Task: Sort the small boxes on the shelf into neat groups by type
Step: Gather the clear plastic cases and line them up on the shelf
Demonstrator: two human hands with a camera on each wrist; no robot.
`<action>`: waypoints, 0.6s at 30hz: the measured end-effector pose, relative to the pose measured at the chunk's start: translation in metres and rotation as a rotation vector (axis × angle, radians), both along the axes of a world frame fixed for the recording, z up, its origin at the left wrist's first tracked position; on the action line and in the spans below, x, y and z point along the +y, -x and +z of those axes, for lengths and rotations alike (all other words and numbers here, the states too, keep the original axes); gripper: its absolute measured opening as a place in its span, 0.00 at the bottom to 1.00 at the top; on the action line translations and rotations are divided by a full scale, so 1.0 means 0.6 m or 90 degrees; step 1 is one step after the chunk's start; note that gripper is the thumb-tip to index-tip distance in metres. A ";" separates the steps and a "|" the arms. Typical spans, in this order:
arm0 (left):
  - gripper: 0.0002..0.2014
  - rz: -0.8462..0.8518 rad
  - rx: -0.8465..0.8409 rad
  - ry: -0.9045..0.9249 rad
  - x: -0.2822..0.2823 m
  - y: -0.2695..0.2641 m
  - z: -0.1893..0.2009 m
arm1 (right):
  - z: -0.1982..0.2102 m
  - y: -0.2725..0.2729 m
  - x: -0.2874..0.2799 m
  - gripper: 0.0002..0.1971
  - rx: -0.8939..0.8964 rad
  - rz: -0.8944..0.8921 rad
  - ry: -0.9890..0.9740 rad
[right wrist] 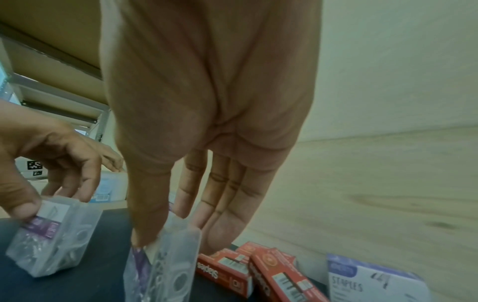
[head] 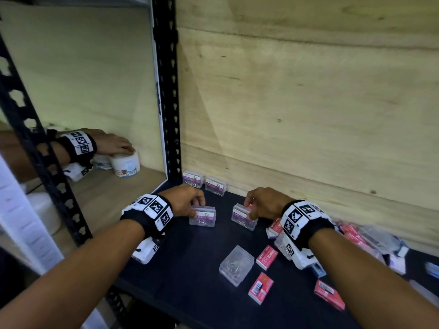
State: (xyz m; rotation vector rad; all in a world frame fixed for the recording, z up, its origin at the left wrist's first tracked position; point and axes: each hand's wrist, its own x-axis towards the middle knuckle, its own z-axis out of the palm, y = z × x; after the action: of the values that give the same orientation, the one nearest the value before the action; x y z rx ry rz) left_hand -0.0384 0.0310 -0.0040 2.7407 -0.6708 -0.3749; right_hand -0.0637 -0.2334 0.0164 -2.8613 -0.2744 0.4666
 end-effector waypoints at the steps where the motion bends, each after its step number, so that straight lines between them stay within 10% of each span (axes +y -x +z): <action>1: 0.15 0.002 -0.007 -0.008 0.003 -0.004 0.000 | 0.000 -0.002 0.004 0.17 -0.004 0.006 -0.001; 18: 0.09 0.055 -0.098 -0.068 0.075 -0.087 0.010 | -0.017 -0.078 0.084 0.12 0.002 0.024 -0.076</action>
State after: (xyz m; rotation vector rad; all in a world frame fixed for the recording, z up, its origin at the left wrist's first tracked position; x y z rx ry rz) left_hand 0.0140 0.0757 0.0021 2.9110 -0.5814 -0.1870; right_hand -0.0167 -0.1828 0.0065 -2.7428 -0.3438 0.4453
